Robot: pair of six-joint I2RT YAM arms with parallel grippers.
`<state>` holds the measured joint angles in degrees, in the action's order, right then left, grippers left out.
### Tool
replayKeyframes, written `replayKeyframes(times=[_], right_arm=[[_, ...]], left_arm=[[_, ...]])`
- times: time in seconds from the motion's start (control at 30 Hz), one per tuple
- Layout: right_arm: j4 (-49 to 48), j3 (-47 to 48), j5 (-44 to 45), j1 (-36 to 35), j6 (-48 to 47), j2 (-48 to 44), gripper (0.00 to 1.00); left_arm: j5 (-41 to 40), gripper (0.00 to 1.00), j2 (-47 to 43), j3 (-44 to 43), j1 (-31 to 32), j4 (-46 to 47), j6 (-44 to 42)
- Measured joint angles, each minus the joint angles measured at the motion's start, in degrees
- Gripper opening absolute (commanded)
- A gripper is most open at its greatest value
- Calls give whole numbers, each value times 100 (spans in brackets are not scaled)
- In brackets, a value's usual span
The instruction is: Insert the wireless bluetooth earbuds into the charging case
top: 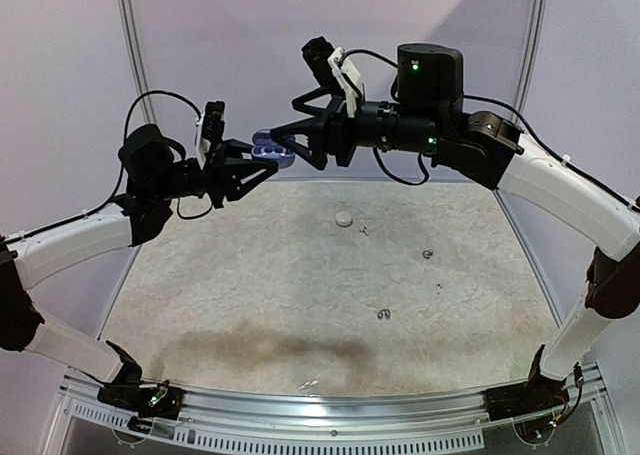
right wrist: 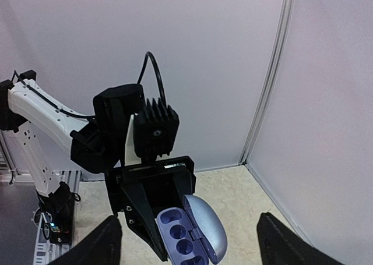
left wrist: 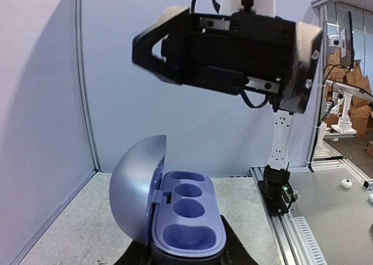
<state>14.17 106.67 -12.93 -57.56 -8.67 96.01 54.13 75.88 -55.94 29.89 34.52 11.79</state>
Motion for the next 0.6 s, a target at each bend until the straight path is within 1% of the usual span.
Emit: replayKeyframes(times=[0.03,0.07,0.17,0.23,0.33,0.4,0.53,0.6], right_arm=[[2,61,-79,26,85,0,97],[-7,120,-149,55,192,0,99],[-20,203,-264,184,647,-26,98],[48,201,-234,310,981,-63,93],[409,155,87,551,1480,-160,83],[920,142,494,702,1836,-221,80],[2079,-20,1167,848,2413,-232,77],[2677,-181,1311,874,2695,-188,72]], left_arm=[[-81,0,0,35,0,37,61],[-142,0,0,61,0,68,122],[-358,0,-28,170,0,160,286],[-492,0,-90,286,0,216,367],[-684,0,-221,509,0,372,476],[-789,0,-299,638,0,483,533],[-944,0,-450,909,-2,787,651],[-984,0,-507,1021,-7,905,691]])
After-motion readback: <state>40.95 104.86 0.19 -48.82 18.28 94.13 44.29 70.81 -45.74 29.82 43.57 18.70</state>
